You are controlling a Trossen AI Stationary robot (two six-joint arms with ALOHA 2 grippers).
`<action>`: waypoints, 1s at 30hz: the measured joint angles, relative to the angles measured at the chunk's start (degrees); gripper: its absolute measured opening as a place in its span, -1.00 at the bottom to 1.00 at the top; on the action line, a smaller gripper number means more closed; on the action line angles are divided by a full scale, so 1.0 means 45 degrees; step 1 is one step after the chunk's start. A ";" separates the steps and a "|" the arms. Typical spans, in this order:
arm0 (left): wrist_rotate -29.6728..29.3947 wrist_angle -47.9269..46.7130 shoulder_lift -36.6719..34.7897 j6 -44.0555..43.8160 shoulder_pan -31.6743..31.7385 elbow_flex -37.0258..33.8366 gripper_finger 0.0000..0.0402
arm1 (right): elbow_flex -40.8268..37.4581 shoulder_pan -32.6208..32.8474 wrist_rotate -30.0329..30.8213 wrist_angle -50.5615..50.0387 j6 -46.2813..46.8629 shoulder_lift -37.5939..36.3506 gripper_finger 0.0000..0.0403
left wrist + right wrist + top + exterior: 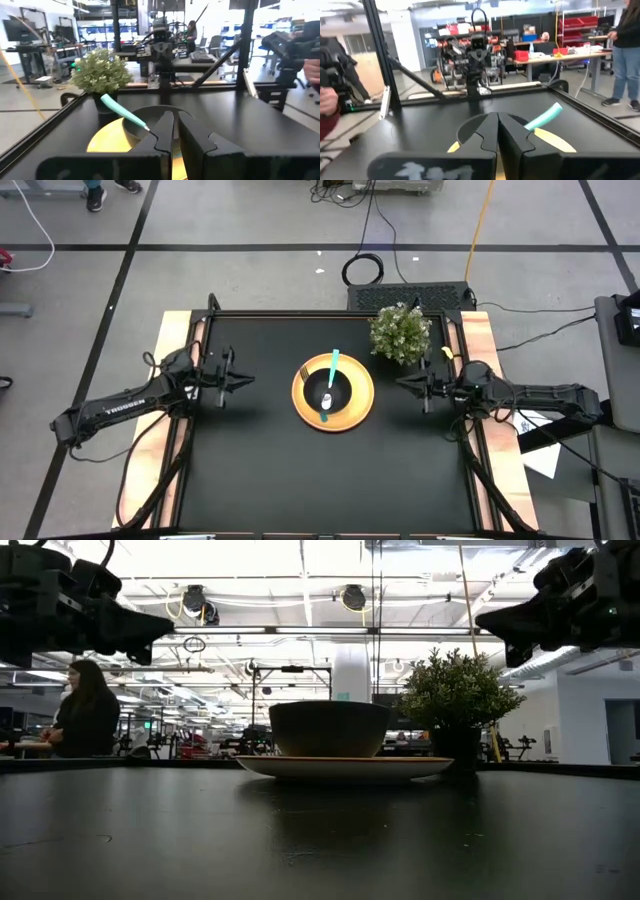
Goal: Set table place
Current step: Adjust the black bowl on the yellow plate
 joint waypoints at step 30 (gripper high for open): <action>-0.3120 -0.0483 0.0000 0.1467 -0.3559 0.0000 -0.85 | -0.0003 0.2474 0.0034 0.0319 -0.0872 0.0000 -1.00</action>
